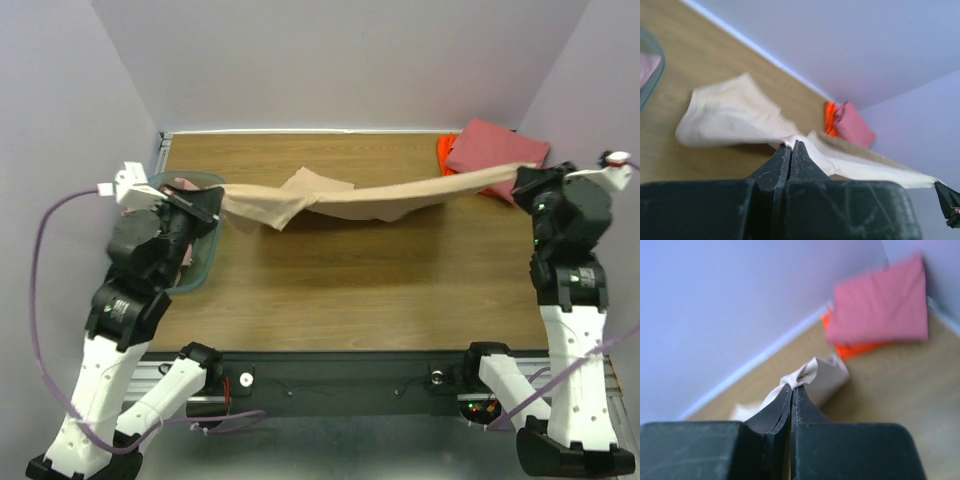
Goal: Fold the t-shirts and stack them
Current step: Flatten the tshirt out, then fold the tshirt
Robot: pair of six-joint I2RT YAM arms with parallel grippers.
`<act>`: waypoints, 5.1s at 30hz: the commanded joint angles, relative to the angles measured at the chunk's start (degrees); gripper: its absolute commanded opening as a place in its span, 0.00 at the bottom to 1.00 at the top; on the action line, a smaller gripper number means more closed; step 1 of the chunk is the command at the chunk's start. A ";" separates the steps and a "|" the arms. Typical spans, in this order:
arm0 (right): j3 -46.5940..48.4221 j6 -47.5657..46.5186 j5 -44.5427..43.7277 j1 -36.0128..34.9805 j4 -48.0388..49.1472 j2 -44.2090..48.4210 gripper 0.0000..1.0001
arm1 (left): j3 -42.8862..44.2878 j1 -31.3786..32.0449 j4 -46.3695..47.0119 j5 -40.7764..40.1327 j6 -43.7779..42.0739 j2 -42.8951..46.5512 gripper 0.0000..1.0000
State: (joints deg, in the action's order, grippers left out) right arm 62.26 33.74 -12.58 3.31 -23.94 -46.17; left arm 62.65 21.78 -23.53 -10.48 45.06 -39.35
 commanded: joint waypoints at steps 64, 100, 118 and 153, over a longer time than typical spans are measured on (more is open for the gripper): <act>5.16 -7.72 -8.69 0.20 28.95 -52.80 0.00 | 33.44 -9.21 23.18 5.21 -25.55 -75.46 0.00; -4.16 -8.78 -7.90 0.20 20.43 -43.03 0.00 | -13.34 -6.58 15.80 7.23 -5.42 -36.77 0.00; -8.65 -3.94 -12.46 0.20 13.49 -41.72 0.47 | -22.49 -5.87 12.37 4.15 -1.20 -29.65 0.56; 10.33 -13.26 6.08 -1.55 13.66 -67.55 1.00 | 20.30 -7.10 16.94 3.62 -6.73 -80.78 0.89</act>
State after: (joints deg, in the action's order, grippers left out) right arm 71.16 21.63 -1.50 1.74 -9.43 -110.37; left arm 79.92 16.05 -4.21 -5.54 38.24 -116.36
